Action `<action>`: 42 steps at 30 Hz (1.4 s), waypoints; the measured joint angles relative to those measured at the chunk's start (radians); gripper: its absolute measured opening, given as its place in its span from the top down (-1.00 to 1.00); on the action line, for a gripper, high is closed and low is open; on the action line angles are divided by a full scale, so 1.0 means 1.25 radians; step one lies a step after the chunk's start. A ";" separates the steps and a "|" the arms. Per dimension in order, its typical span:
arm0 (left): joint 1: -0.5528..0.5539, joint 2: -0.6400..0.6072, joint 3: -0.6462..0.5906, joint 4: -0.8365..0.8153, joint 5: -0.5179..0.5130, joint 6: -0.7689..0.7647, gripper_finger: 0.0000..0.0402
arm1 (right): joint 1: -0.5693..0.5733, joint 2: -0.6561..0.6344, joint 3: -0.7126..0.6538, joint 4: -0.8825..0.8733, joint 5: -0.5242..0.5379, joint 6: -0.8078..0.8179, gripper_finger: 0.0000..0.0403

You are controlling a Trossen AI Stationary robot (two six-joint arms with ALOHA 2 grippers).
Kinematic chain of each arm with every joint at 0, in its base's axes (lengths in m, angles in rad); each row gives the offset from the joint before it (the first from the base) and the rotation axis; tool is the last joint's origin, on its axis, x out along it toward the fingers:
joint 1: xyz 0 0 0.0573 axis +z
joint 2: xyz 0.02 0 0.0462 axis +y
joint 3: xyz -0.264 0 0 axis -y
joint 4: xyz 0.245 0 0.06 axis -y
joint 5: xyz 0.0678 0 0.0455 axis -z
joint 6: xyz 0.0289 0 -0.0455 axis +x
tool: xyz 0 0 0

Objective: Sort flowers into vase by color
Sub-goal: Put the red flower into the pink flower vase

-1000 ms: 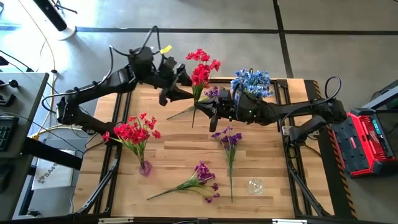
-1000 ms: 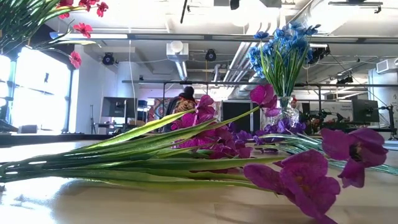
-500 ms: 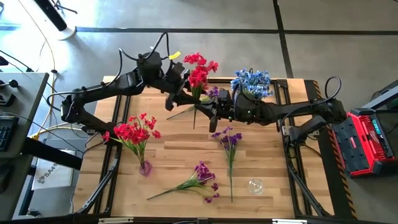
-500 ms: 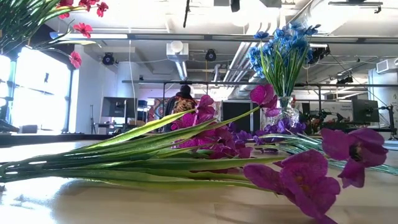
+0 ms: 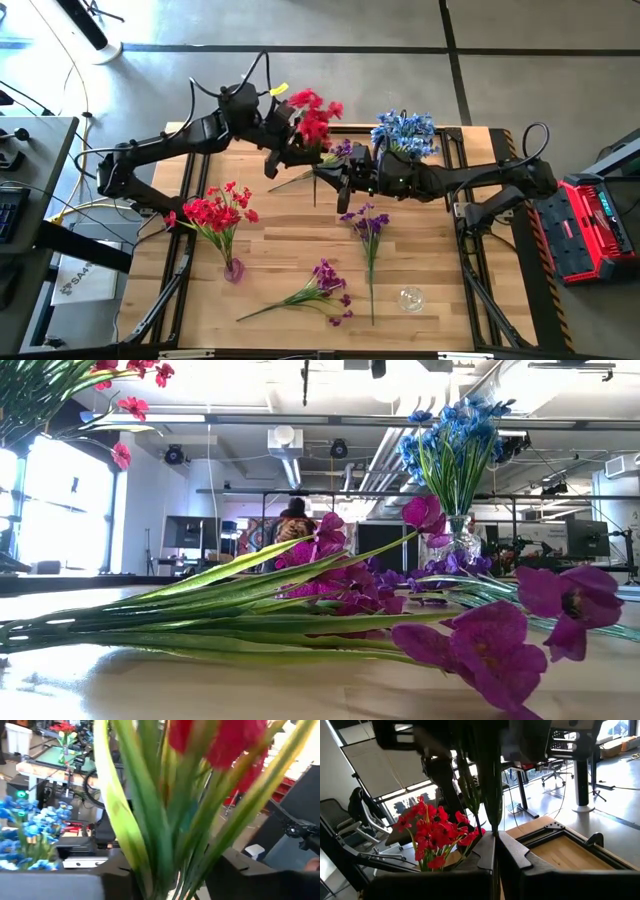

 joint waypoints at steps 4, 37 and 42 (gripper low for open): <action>0.011 -0.016 0.000 -0.028 -0.002 0.006 0.55 | 0.000 0.000 0.000 -0.001 0.000 -0.001 1.00; 0.110 -0.404 0.028 -0.571 -0.199 0.242 0.99 | 0.018 -0.013 -0.001 -0.127 0.171 0.238 0.47; 0.110 -0.416 0.143 -0.711 -0.236 0.215 0.99 | 0.019 -0.013 -0.001 -0.151 0.147 0.257 0.49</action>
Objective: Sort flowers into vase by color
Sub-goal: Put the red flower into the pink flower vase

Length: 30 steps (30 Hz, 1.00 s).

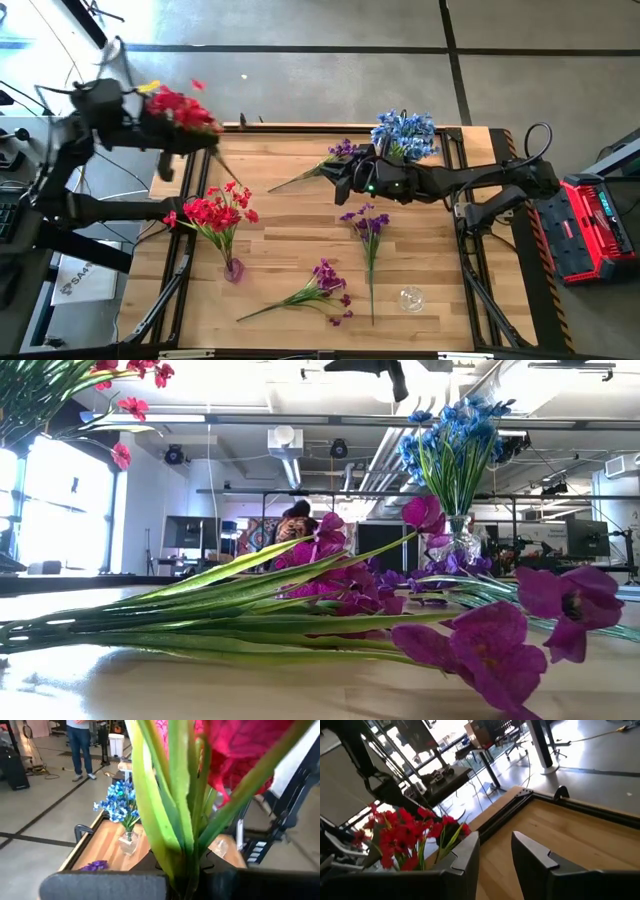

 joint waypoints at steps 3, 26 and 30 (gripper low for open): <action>0.000 0.001 0.059 -0.028 0.002 -0.060 0.99 | 0.006 0.000 0.000 -0.015 -0.027 0.000 0.49; -0.384 0.120 0.122 0.090 0.105 -0.059 0.99 | 0.058 0.000 0.000 -0.119 -0.052 0.041 0.49; -0.514 0.130 0.122 0.046 -0.012 -0.019 1.00 | 0.058 0.000 0.000 -0.124 -0.052 0.055 0.49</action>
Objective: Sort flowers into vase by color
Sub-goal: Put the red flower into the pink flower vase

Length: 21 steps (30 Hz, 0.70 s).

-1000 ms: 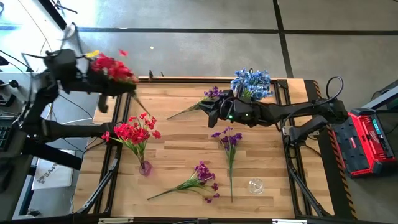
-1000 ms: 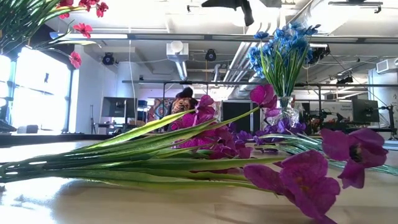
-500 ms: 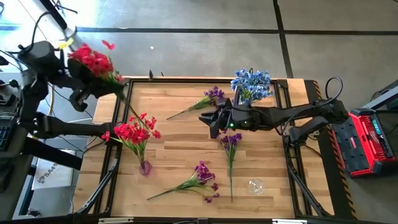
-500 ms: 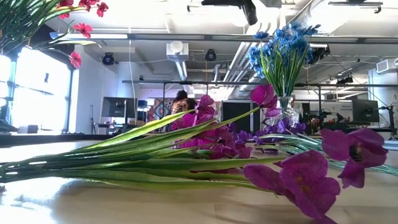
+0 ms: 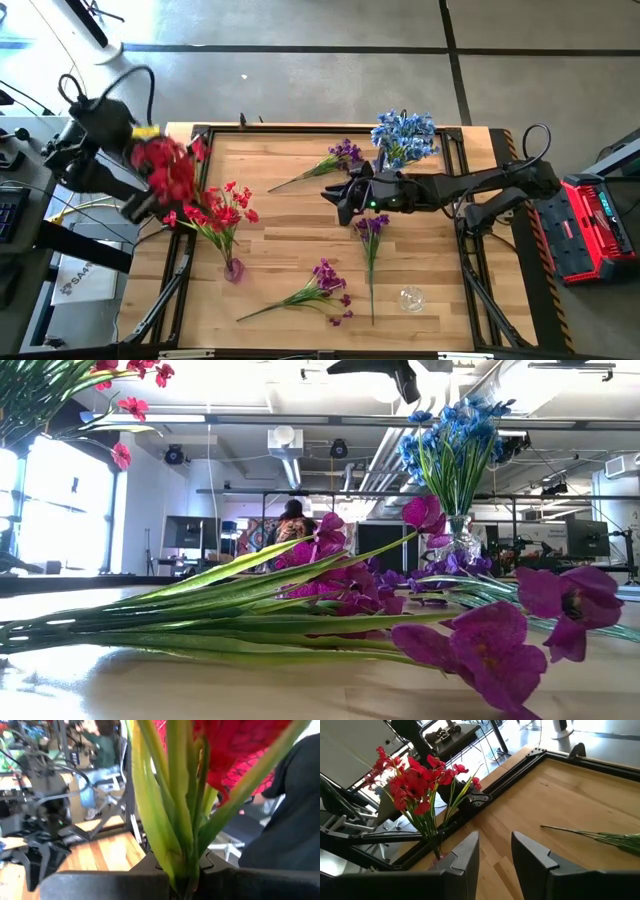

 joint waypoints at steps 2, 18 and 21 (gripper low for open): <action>-0.061 0.007 0.000 -0.012 -0.054 0.001 1.00 | 0.000 0.000 0.000 -0.009 0.000 0.003 0.49; -0.449 0.014 -0.154 0.006 -0.563 -0.151 1.00 | 0.009 0.000 0.000 -0.033 -0.009 0.021 0.49; -0.504 0.022 -0.178 0.006 -0.642 -0.186 1.00 | 0.009 0.000 0.000 -0.038 -0.024 0.022 0.49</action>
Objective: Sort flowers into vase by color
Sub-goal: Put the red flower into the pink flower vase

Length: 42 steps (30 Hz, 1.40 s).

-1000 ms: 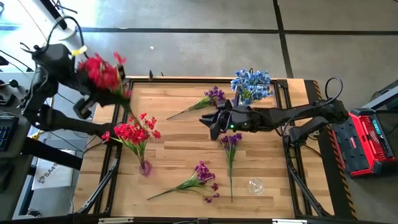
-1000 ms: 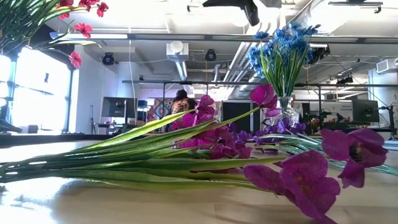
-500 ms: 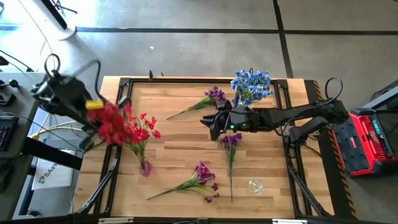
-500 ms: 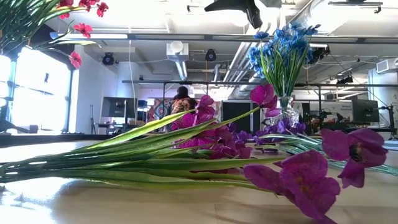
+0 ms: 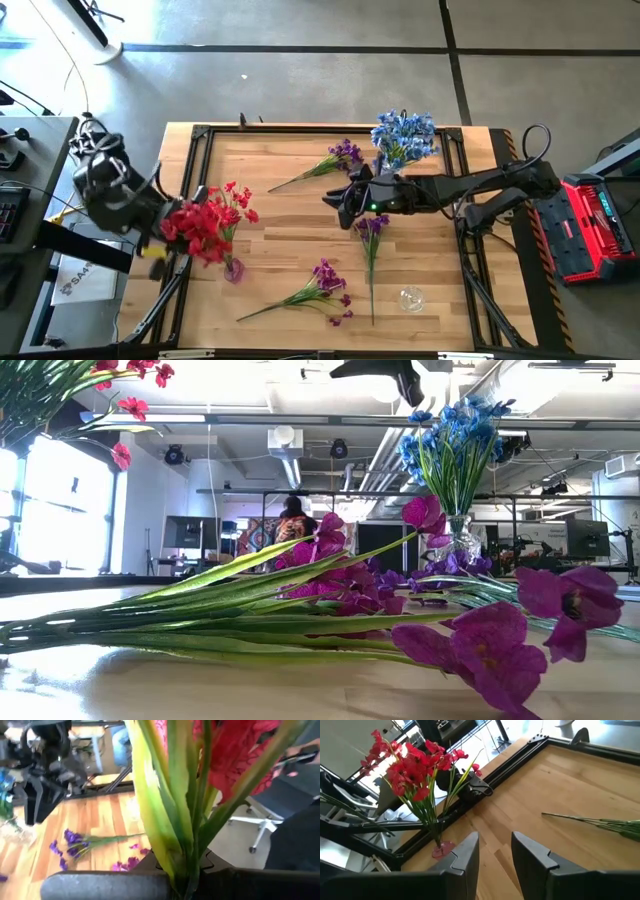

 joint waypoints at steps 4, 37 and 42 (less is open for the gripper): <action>-0.067 0.002 -0.037 0.001 -0.110 -0.084 1.00 | 0.000 0.000 0.000 -0.001 -0.016 0.000 0.49; -0.319 0.000 -0.372 0.020 -0.496 -0.382 1.00 | 0.048 0.000 0.000 -0.059 -0.037 0.046 0.49; -0.320 0.000 -0.391 0.014 -0.490 -0.401 1.00 | 0.047 0.000 0.000 -0.058 -0.037 0.049 0.49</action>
